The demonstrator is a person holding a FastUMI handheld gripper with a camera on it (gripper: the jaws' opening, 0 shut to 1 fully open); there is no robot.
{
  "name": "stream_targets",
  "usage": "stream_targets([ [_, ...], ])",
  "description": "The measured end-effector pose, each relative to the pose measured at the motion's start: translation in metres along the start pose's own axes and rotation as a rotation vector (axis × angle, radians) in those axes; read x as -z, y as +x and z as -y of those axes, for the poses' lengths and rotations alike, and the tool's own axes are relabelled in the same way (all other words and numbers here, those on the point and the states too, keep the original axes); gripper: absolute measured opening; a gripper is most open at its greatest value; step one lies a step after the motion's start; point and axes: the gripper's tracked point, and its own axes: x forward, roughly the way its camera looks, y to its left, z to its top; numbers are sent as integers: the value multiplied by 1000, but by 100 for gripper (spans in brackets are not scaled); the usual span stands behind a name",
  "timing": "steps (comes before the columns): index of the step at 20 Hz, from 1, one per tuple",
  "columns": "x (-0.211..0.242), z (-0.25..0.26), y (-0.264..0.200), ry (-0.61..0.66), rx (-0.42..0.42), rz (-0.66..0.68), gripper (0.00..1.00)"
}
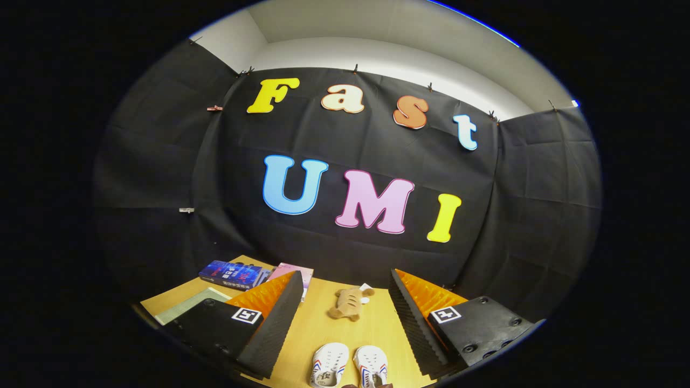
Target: Open the storage box then place both shoes into the box .Put the left shoe in first, then the right shoe, with the right side of both shoes facing outward in a uniform manner.
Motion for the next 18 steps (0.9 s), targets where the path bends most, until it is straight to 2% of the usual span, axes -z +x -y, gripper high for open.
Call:
stream_targets([
  [7, 33, -37, 5, 178, -216, -116, 97],
  [12, 71, -88, -5, 432, -497, -279, 98],
  [18, 108, -113, -20, 763, -699, -455, 98],
])
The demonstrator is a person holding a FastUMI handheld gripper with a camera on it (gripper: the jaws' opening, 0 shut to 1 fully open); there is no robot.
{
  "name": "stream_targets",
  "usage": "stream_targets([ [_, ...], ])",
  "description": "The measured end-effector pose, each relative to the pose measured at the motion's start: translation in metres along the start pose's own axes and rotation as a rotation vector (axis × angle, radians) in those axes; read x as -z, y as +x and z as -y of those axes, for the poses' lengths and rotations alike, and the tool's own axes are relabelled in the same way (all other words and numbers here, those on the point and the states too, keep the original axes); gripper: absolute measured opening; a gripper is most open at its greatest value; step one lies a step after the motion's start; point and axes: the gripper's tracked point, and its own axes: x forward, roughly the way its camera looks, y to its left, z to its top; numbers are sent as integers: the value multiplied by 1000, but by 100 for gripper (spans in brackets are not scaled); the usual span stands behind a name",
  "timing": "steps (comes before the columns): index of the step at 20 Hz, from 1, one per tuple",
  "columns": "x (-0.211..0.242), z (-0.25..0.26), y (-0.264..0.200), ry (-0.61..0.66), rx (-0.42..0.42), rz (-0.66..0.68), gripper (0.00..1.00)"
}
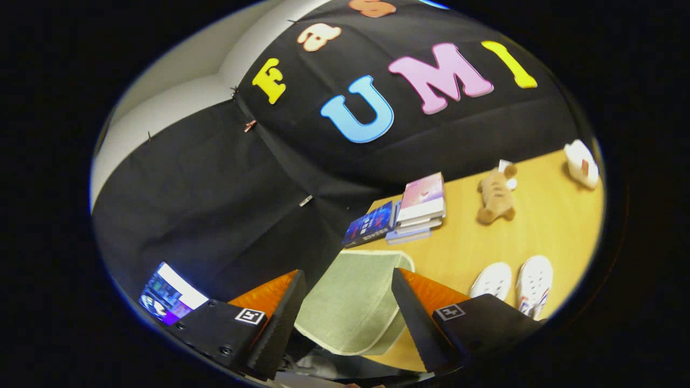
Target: Open the storage box then place both shoes into the box .Put the left shoe in first, then the right shoe, with the right side of both shoes facing outward in a uniform manner.
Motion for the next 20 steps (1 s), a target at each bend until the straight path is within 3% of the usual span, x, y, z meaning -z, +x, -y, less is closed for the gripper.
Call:
stream_targets([
  [10, 79, 55, 34, 429, -151, -244, 98],
  [15, 114, 93, 53, 617, -129, -327, 98],
  [20, 144, 94, 63, 727, -159, -416, 98],
])
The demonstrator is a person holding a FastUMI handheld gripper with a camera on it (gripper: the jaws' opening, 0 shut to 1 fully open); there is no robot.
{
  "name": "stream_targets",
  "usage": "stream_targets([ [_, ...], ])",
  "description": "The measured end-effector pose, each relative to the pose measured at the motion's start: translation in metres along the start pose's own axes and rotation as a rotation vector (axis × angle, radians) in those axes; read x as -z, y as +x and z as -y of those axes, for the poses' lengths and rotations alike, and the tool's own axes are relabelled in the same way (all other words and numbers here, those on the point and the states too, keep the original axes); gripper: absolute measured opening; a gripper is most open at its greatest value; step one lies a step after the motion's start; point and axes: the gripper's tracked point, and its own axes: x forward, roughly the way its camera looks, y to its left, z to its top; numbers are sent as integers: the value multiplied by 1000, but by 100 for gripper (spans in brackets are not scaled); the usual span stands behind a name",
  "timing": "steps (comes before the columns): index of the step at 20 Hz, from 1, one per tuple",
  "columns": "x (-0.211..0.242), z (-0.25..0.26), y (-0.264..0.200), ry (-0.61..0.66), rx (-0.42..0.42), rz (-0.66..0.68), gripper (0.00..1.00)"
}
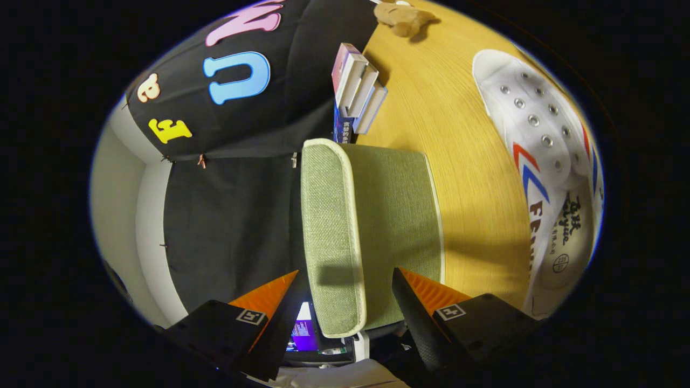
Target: Open the storage box then place both shoes into the box .Put the left shoe in first, then the right shoe, with the right side of both shoes facing outward in a uniform manner.
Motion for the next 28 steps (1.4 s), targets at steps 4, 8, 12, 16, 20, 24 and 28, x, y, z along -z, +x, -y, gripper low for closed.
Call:
stream_targets([
  [4, 9, -10, 6, 70, -78, -46, 97],
  [8, 20, -21, 9, 90, -129, -85, 97],
  [12, 30, -15, 9, 86, -113, -121, 80],
  [16, 38, -21, 0, 72, -139, -144, 32],
  [20, 38, -42, -1, 39, -185, -110, 6],
  [24, 43, -77, -7, -22, -235, -69, 5],
  [28, 44, -127, 5, -88, -273, -24, 5],
])
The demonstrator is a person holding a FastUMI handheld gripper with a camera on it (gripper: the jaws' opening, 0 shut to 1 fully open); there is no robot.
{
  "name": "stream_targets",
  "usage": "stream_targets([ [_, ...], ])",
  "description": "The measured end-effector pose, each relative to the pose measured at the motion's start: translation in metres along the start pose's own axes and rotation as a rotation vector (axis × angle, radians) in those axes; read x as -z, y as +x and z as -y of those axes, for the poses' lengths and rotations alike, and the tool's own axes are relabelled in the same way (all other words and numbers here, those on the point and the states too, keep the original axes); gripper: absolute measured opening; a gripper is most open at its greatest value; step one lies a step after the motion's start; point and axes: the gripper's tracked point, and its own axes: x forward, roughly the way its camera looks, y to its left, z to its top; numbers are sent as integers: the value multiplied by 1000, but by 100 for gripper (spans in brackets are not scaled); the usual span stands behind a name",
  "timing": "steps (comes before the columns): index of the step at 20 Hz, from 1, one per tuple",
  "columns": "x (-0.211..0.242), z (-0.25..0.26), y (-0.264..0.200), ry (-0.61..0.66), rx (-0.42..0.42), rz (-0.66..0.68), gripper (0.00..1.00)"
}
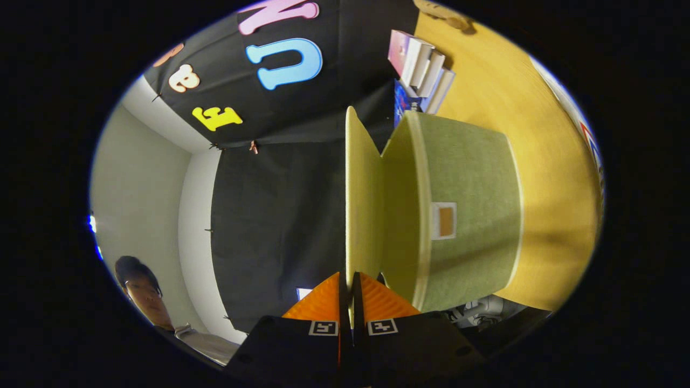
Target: Open the storage box then place both shoes into the box .Put the left shoe in first, then the right shoe, with the right side of both shoes facing outward in a uniform manner.
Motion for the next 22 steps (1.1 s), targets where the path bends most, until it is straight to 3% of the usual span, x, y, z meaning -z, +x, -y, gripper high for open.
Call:
stream_targets([
  [5, 9, -57, 54, -115, -41, -10, 5],
  [9, 20, -74, 104, -201, -5, -26, 6],
  [19, 37, -81, 191, -202, 34, -71, 8],
  [22, 41, -69, 209, -200, 60, -97, 20],
])
